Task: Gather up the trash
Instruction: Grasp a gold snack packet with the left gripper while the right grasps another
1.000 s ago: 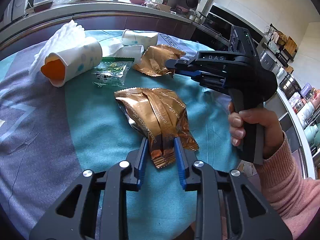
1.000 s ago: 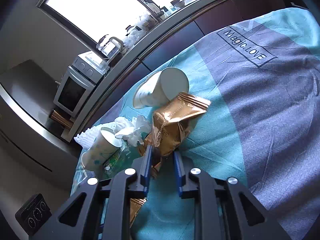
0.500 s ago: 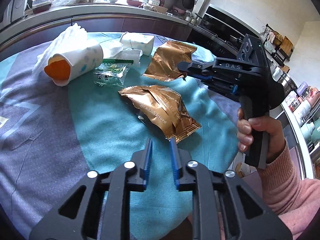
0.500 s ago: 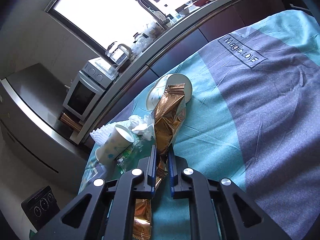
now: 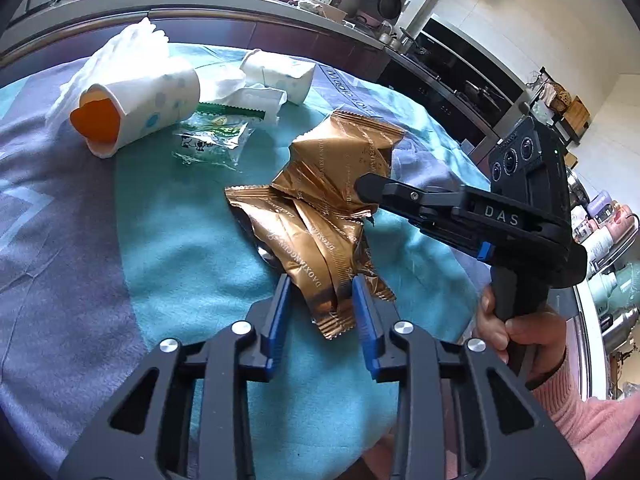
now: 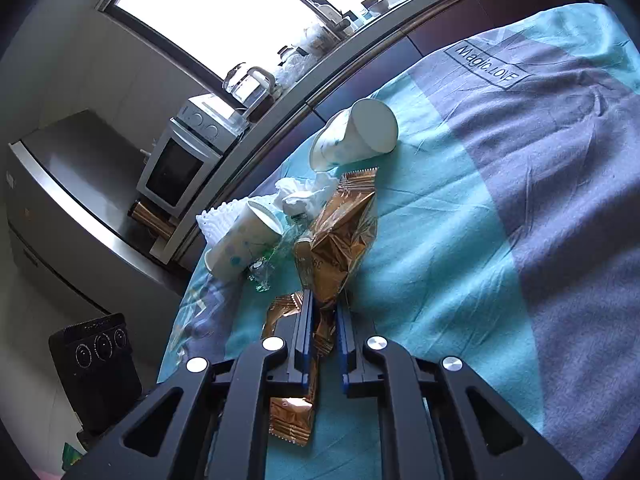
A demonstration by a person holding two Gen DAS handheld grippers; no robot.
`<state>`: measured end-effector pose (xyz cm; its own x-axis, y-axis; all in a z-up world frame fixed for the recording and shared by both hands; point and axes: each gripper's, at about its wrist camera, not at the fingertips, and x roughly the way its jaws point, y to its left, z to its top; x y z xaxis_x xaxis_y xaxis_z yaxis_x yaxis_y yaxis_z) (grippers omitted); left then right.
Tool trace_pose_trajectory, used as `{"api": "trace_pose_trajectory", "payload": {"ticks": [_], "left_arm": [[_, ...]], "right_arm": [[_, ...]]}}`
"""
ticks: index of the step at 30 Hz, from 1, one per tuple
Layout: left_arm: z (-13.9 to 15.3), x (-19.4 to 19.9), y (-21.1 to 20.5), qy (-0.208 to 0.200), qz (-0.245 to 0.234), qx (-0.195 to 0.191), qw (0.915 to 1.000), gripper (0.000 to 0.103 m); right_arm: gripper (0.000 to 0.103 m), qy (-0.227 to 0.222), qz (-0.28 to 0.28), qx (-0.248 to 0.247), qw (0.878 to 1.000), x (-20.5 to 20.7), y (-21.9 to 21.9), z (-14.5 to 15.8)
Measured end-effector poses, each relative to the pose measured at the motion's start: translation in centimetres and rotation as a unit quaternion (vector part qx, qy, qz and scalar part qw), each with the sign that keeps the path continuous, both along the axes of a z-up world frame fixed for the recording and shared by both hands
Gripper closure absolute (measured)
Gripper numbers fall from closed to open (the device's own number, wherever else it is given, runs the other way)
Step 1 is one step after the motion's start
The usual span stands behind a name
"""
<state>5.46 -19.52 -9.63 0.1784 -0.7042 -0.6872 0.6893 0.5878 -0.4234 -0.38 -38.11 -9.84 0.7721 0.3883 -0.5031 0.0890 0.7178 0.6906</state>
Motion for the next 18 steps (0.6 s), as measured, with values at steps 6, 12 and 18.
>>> {"api": "trace_pose_trajectory", "payload": {"ticks": [6,12,18], "left_arm": [[0.4,0.0,0.7,-0.008,0.015,-0.002,0.9999,0.093],[0.9,-0.1,1.7,-0.022,0.017,-0.010,0.9996,0.099],[2.3,-1.1,4.5,-0.057,0.025,-0.008,0.9980,0.100]], "right_arm": [[0.093,-0.003,0.005,0.004,1.000,-0.4,0.7,0.0],[0.094,-0.020,0.012,0.000,1.000,-0.7,1.3,1.2],[0.094,-0.043,0.031,-0.006,0.999,-0.7,2.7,2.8]]}}
